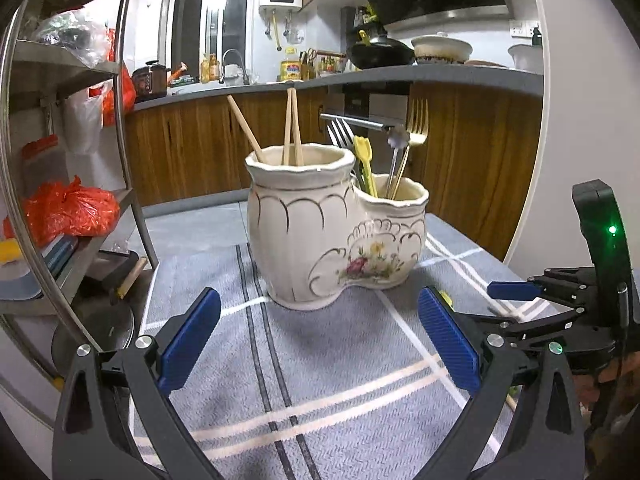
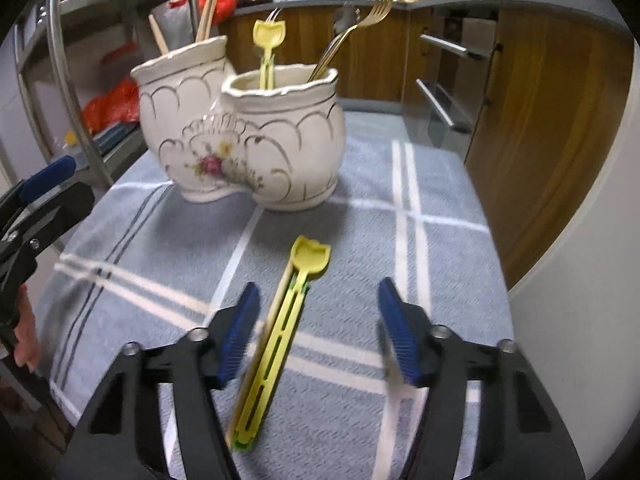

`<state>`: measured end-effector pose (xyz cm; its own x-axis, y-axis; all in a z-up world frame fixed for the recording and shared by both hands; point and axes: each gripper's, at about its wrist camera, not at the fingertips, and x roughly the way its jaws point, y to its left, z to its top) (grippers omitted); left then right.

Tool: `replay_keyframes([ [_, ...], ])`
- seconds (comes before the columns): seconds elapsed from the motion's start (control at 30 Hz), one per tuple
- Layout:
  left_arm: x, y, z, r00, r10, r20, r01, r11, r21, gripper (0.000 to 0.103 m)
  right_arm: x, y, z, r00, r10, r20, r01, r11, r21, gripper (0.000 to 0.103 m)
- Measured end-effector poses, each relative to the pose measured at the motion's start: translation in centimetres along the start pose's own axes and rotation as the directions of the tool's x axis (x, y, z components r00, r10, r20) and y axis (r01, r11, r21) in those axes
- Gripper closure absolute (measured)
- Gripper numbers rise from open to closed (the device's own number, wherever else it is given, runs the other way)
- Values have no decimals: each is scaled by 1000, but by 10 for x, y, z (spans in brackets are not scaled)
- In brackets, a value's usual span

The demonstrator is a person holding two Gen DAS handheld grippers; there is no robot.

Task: Organize utensils
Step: 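Grasp the second yellow spoon with the right tool while the left tool grasps the last chopstick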

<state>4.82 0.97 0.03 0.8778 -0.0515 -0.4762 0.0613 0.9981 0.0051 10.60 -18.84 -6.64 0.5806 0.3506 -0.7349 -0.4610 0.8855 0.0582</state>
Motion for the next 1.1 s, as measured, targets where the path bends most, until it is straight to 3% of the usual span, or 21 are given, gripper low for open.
replay_keyframes([
  [0.07, 1, -1, -1, 1000, 5, -5, -5, 1000, 3, 6, 1, 2, -3, 1000, 19, -15, -19, 1000, -3, 64],
  [0.23, 1, -3, -1, 1000, 12, -6, -12, 1000, 13, 6, 0, 6, -5, 999, 28, -39, -28, 1000, -12, 85],
  [0.53, 0, -5, -1, 1000, 13, -2, -13, 1000, 27, 6, 6, 3, 0, 998, -29, -51, 28, 999, -22, 88],
  [0.67, 1, -7, -2, 1000, 10, -6, -10, 999, 32, 6, 7, 3, 1, 999, -15, -43, 14, 1000, -22, 89],
  [1.1, 13, -40, -3, 991, -55, -123, 57, 998, 12, 6, -15, -25, 11, 998, 16, 57, -21, 997, 78, 93],
])
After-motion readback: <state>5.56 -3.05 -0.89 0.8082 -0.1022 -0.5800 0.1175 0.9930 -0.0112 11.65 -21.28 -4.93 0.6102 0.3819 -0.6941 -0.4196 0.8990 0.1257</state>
